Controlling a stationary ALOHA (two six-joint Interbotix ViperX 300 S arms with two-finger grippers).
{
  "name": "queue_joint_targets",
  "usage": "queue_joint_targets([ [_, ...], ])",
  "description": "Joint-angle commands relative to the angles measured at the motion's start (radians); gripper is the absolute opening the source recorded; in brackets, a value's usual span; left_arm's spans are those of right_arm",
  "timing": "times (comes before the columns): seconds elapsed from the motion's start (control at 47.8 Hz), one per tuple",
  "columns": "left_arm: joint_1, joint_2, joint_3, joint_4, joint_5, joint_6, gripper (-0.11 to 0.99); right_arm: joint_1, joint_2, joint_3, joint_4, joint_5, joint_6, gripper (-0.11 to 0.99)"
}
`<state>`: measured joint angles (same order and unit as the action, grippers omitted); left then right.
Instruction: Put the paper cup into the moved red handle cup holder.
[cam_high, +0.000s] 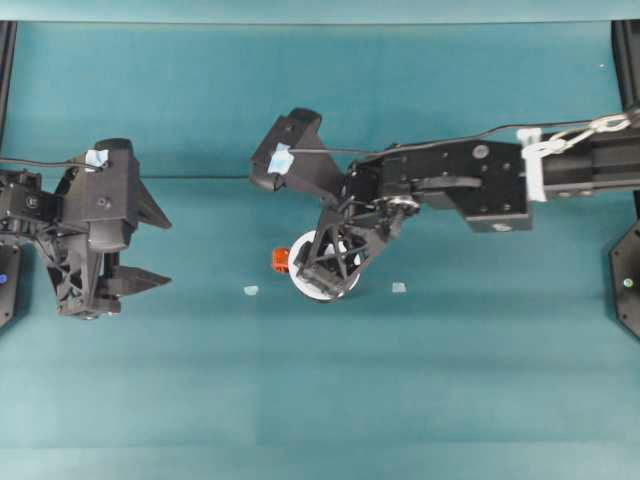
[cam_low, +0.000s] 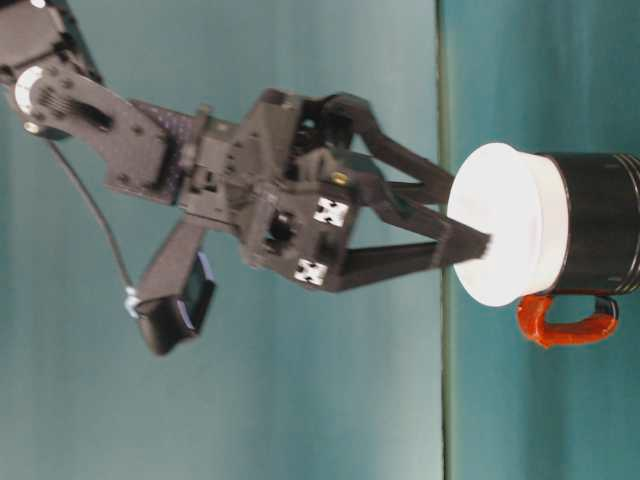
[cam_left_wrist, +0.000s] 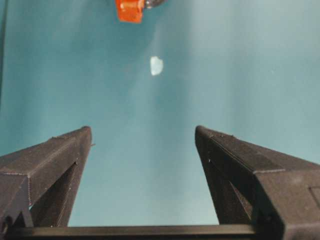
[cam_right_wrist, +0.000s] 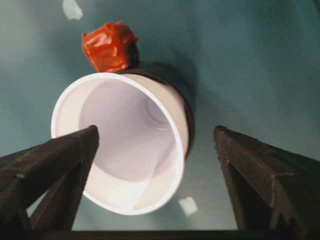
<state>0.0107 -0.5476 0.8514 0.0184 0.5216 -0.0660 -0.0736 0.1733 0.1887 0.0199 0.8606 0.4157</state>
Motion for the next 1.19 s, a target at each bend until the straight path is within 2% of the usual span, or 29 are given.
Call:
queue_joint_targets([
  [0.0, 0.0, -0.008, -0.012, 0.003, -0.006, 0.0, 0.9, 0.008, -0.115, -0.015, -0.017, 0.014, -0.006, 0.68],
  [0.23, 0.0, -0.009, -0.012, 0.003, -0.006, 0.0, 0.9, 0.018, -0.176, -0.009, -0.018, 0.026, -0.009, 0.68],
  [0.418, -0.003, -0.014, -0.006, 0.003, -0.006, 0.002, 0.9, 0.04, -0.213, -0.009, -0.018, 0.023, -0.051, 0.68],
  [0.669, -0.006, -0.026, -0.003, 0.003, -0.005, -0.002, 0.9, 0.054, -0.229, 0.002, -0.018, 0.023, -0.063, 0.68],
  [1.171, -0.008, -0.026, -0.003, 0.003, -0.005, -0.003, 0.9, 0.058, -0.229, 0.005, -0.018, 0.021, -0.063, 0.68],
])
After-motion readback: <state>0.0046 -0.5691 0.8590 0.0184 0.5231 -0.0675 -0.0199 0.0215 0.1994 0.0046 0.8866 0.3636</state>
